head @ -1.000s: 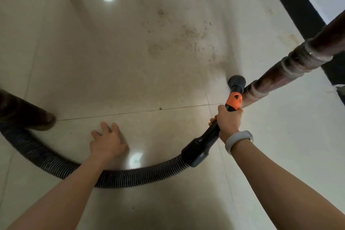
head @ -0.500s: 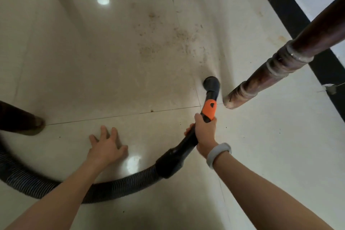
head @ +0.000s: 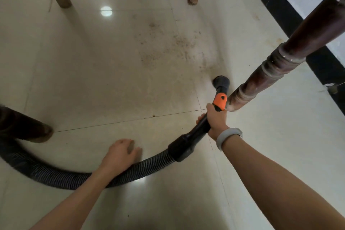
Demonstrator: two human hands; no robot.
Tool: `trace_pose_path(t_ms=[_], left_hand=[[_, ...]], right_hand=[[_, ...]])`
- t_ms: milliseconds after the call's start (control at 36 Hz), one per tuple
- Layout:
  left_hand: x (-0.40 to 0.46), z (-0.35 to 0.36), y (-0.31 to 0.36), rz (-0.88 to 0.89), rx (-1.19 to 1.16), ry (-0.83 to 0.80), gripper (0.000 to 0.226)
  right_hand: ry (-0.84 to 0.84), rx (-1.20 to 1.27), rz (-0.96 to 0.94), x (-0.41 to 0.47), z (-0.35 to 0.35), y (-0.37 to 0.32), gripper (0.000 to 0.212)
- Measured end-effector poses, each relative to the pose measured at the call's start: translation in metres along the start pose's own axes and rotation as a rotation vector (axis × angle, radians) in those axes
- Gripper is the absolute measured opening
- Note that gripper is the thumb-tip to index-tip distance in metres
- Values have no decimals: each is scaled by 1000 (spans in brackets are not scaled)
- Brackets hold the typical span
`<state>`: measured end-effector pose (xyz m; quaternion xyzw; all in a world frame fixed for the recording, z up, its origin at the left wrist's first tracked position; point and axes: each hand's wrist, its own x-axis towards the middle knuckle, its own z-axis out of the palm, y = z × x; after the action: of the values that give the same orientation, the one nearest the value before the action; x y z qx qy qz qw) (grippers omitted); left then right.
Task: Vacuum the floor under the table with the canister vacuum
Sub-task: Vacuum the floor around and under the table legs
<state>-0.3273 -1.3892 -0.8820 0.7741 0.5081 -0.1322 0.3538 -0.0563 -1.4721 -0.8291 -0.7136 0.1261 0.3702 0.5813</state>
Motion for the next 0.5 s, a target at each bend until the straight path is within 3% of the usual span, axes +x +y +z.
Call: trace_pose_path(t_ms=[111,250,361,500], left_hand=[[-20,-5,51,122,-178,-159,43],[-31,-5,94,165,-196,-296,44],[-36,-20,102,121,-206,-306,47],[-45,-49,112,103,-122,-219,33]], right_hand=[[-59,22,36,8,9,-11,33],[-270,4,106,2,31,-14,33],[-417,27,187,-9,38,-10,26],[-455,114,289,-17,26,-20,24]])
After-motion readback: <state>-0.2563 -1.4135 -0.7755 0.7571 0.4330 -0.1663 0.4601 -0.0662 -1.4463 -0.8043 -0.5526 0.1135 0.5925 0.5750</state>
